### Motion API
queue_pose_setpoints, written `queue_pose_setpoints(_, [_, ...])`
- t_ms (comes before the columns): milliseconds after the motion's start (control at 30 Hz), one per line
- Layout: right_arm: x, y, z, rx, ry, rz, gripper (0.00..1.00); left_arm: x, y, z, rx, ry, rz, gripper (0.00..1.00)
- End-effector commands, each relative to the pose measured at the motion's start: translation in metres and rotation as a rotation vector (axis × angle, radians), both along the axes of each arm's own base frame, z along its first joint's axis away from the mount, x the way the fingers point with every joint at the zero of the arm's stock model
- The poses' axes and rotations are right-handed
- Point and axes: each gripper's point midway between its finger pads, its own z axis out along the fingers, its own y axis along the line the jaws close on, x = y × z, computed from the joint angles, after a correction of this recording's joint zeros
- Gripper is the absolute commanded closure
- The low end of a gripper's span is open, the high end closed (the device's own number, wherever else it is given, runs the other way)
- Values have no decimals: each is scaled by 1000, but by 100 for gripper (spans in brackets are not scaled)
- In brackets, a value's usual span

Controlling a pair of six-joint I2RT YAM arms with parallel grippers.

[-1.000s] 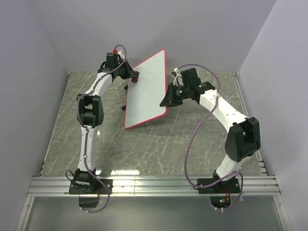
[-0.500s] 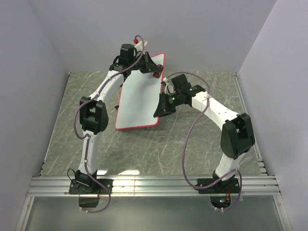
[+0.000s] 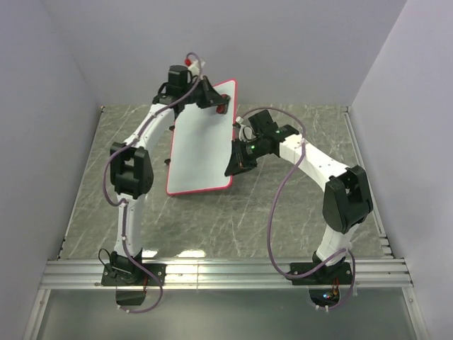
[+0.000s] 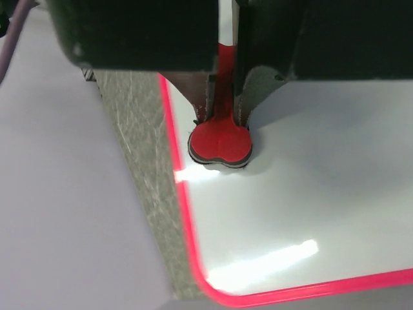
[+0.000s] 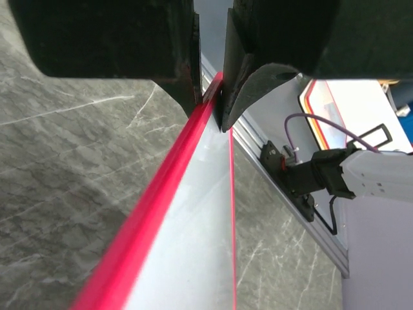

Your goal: Erase the whiteboard

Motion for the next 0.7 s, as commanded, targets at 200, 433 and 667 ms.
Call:
queue_pose_setpoints(200, [73,-19,88,92,-267,-100,100,28,137,58,-96,-49,334,100])
queue_pose_setpoints(433, [86,-7,121,189,-298,-103,100,19,231,49,-11,0,581,100])
queue_pose_setpoints(667, [85,1,120,243,-270,-88,100,-23,295,23,160,61,787,100])
